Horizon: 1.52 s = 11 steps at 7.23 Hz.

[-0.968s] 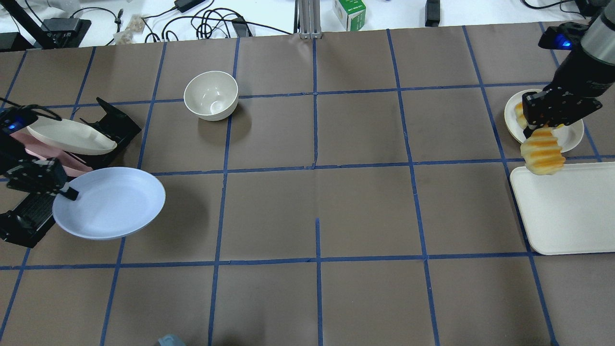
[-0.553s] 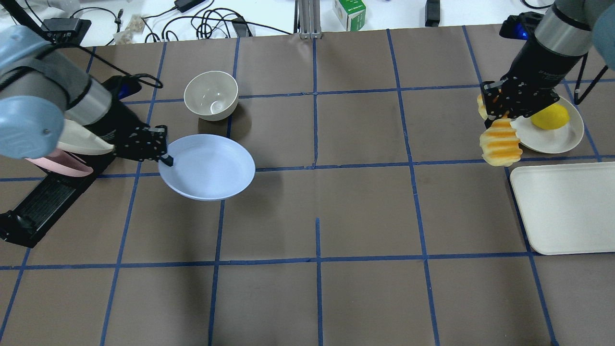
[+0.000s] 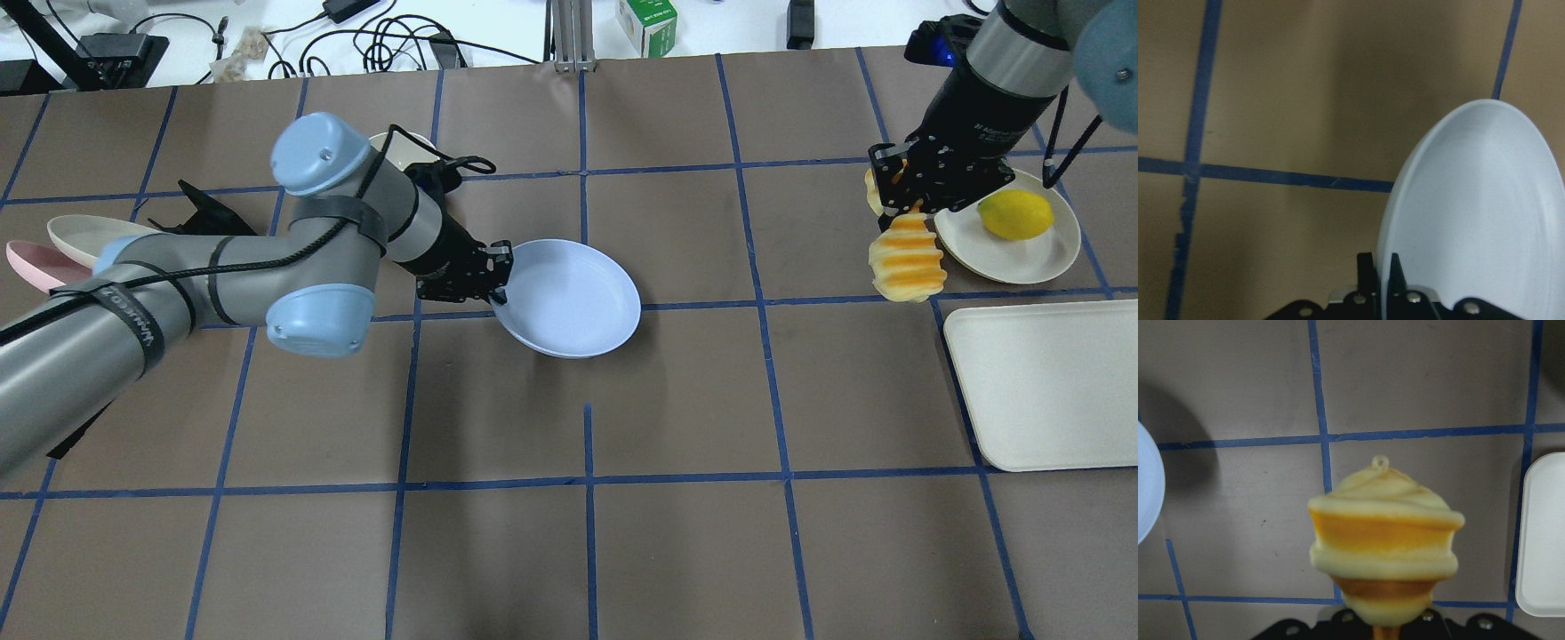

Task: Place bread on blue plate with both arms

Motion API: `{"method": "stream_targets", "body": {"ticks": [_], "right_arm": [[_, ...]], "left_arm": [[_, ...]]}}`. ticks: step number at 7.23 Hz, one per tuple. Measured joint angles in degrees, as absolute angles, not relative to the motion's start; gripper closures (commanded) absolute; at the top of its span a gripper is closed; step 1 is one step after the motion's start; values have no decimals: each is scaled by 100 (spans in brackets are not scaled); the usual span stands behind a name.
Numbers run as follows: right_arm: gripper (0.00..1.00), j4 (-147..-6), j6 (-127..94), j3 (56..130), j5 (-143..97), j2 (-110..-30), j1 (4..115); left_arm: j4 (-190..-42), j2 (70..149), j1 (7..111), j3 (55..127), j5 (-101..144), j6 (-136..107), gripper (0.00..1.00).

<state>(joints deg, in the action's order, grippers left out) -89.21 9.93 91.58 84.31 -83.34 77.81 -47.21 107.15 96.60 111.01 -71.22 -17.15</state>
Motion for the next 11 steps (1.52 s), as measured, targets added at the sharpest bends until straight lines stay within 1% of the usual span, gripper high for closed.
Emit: {"method": "stream_targets", "body": {"ticks": [1, 2, 3, 4, 6, 7, 8, 11], "right_arm": [[100, -8923, 868, 9155, 8358, -8335, 7841], [100, -8941, 652, 9136, 8252, -8333, 7992], [100, -8977, 431, 9085, 8199, -8324, 8217], [100, -9051, 154, 9027, 8179, -8293, 8450], [100, -9367, -317, 8983, 8172, -8092, 8933], [100, -9644, -478, 8977, 8166, -7898, 9158], [100, -9919, -614, 8973, 8148, -7674, 9393], [100, -10633, -1509, 8985, 8106, -6990, 10224]], "left_arm": [[-4528, 10817, 9803, 11224, -7130, -1810, 100], [-4354, 10879, 9860, 11381, -7134, -1839, 16], [-4167, 10914, 9877, 11484, -7138, -1836, 4], [-4014, 10883, 9861, 11483, -7159, -1823, 0], [-4007, 10661, 9749, 11314, -7632, -1546, 0], [-4414, 10464, 9681, 11116, -8066, -1137, 0], [-5177, 10218, 9641, 10775, -8439, -825, 0], [-8179, 9467, 9307, 9379, -8918, 396, 0]]}}
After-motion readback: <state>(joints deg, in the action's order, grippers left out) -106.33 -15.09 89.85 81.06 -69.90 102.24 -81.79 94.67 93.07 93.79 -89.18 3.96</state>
